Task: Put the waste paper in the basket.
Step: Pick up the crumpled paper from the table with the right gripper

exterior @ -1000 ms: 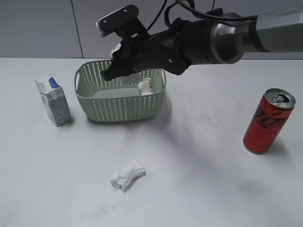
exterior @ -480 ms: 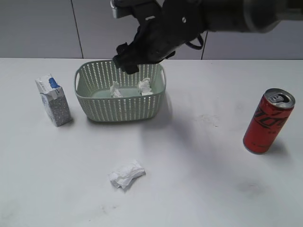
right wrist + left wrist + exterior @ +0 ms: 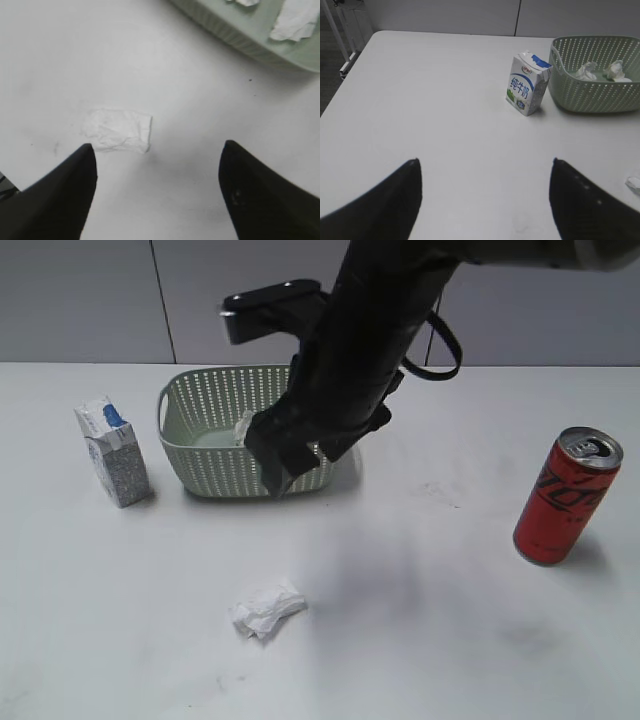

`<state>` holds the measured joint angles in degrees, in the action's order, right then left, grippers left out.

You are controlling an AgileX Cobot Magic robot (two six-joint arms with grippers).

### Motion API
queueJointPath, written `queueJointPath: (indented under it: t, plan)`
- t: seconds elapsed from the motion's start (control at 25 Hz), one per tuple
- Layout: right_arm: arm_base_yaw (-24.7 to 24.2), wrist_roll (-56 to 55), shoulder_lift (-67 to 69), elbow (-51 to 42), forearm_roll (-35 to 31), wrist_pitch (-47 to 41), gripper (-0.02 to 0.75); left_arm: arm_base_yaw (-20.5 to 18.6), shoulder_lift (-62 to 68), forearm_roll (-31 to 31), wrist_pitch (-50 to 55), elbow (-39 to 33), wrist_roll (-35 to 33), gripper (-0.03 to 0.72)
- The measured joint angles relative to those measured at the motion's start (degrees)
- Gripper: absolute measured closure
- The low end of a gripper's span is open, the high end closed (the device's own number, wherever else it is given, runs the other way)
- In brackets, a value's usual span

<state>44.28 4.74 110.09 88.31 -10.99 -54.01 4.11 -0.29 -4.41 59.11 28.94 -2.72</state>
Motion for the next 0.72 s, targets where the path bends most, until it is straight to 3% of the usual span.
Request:
queueJointPath:
  t: [0.28,0.44,0.72]
  plan:
    - [6.1,-0.9,0.4,-9.2,-0.3,8.9,0.167,0.0,0.0,0.0,0.0,0.0,0.0,0.100]
    - [6.5,-2.2,3.2,-12.0,-0.5,13.9,0.167,0.0,0.0,0.0,0.0,0.0,0.0,0.100]
    - [6.4,-2.6,8.9,-12.0,-1.1,15.3,0.167,0.0,0.0,0.0,0.0,0.0,0.0,0.100]
